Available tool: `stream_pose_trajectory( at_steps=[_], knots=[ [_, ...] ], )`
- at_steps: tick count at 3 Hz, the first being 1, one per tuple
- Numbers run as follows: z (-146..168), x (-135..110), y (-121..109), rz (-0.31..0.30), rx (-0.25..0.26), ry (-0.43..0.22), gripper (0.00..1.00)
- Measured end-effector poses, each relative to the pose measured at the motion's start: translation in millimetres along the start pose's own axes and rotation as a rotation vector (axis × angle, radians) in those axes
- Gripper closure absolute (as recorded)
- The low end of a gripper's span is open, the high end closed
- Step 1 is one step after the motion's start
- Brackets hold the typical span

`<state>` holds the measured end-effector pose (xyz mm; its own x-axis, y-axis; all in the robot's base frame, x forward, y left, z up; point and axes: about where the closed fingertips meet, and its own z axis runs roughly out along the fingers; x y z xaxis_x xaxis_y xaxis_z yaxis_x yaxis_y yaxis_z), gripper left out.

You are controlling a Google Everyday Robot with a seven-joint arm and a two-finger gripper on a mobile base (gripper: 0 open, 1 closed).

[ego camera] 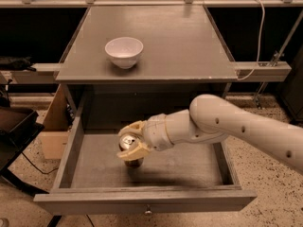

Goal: Pick orange can from top drawer and place on counter

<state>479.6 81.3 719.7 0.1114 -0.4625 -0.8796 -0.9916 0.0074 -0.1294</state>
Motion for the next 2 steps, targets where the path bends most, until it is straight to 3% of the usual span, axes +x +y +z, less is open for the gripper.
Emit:
stream_pose_trajectory(
  at_steps=[1,2],
  knots=[
    [-35,-87,14,-0.026,-0.017,0.025,1.0],
    [-80,-194,6,-0.097,0.01,0.081,1.0]
  ],
)
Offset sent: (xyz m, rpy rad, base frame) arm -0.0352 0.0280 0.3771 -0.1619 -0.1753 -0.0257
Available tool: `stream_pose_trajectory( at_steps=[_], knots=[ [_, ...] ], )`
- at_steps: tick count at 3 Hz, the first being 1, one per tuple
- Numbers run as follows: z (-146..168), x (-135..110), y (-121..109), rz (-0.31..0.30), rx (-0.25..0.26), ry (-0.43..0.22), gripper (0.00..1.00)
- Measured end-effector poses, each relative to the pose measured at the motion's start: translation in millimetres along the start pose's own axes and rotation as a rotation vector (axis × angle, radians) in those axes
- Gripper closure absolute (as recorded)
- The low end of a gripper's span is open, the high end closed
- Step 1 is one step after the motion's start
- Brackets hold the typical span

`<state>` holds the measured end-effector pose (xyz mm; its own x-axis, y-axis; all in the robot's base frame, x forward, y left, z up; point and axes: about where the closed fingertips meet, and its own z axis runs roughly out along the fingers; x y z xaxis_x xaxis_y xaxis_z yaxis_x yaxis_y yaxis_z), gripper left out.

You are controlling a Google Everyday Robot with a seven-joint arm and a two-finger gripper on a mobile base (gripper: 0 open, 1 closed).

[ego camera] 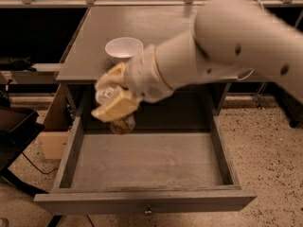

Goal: Pick orange can from top drawer and place on counter

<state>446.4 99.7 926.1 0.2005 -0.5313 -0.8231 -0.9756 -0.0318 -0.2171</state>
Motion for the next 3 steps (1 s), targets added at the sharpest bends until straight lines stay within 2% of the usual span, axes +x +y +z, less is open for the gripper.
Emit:
stream_pose_trajectory(
  at_steps=[1,2,3],
  knots=[
    [-39,-65,-35,-0.027,0.058,0.05,1.0],
    [-68,-103,-92,0.006,0.161,0.062,1.0],
    [-97,-128,-166,0.051,0.315,0.014,1.0]
  ],
)
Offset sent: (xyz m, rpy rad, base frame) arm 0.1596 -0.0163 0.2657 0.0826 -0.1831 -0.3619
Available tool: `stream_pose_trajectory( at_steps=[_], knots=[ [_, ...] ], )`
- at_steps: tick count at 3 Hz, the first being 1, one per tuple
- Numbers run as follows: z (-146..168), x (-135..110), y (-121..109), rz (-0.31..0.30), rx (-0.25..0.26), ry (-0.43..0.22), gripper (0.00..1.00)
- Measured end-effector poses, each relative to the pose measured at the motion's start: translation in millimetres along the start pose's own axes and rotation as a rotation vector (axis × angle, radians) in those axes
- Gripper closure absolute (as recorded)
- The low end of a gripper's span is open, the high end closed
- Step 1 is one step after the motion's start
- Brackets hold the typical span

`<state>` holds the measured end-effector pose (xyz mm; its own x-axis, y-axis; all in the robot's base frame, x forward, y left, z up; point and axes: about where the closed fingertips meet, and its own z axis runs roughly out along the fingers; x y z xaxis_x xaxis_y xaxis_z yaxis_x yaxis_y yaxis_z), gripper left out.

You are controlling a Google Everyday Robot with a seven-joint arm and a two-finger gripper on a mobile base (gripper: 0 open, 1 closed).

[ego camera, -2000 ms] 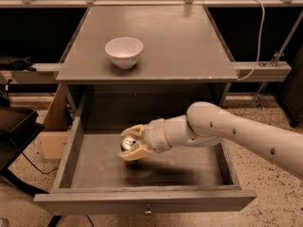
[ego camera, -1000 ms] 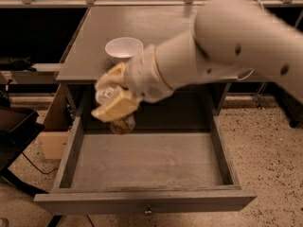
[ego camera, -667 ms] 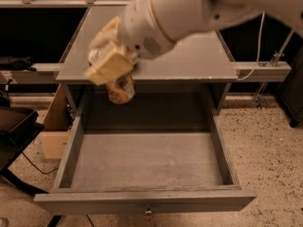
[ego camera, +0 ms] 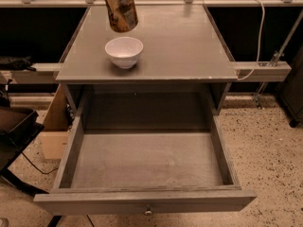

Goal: Pick orange can from top drawer and place on counter

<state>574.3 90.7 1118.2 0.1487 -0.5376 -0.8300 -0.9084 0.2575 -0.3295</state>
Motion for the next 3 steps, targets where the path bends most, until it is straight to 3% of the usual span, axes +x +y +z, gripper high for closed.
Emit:
stream_pose_trajectory(
  at_steps=[1,2,3],
  knots=[
    [4,1,-58,0.056,0.115,-0.063,1.0],
    [4,2,-62,0.057,0.116,-0.065,1.0],
    [10,20,-102,0.068,0.13,-0.096,1.0]
  ],
)
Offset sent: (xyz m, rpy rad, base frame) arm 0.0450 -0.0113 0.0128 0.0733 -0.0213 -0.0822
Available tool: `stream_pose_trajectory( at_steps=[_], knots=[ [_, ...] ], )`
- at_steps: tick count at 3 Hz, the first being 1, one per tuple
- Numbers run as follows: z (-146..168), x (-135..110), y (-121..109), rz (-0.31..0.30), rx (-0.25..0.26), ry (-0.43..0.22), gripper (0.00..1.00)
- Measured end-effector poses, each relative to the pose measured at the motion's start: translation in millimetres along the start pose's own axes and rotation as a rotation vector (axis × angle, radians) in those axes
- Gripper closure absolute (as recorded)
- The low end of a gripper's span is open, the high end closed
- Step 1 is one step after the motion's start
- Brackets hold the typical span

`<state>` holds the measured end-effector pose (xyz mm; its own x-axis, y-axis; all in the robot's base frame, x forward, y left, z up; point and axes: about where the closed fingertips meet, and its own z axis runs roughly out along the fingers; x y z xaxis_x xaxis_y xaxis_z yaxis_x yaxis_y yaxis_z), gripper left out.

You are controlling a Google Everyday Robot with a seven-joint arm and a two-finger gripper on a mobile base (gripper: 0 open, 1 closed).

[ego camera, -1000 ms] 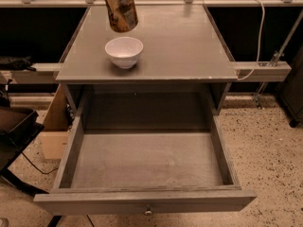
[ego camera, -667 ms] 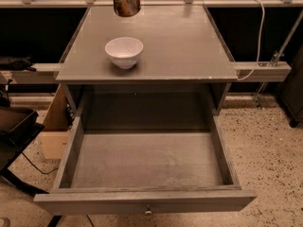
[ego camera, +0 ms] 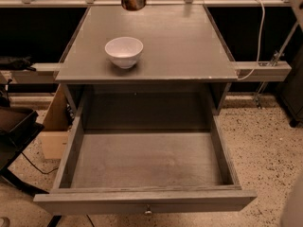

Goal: Pick orange can from top drawer and place on counter

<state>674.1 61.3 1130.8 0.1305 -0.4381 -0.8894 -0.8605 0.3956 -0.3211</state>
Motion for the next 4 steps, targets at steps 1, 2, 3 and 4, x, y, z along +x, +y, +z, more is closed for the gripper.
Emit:
stream_pose_trajectory(
  at_steps=[1,2,3,4],
  knots=[
    [39,54,-91,0.118,0.113,0.01,1.0],
    [54,87,-150,0.227,0.245,0.02,1.0],
    [79,145,-195,0.353,0.365,0.056,1.0],
    [95,180,-209,0.423,0.41,0.076,1.0]
  ],
)
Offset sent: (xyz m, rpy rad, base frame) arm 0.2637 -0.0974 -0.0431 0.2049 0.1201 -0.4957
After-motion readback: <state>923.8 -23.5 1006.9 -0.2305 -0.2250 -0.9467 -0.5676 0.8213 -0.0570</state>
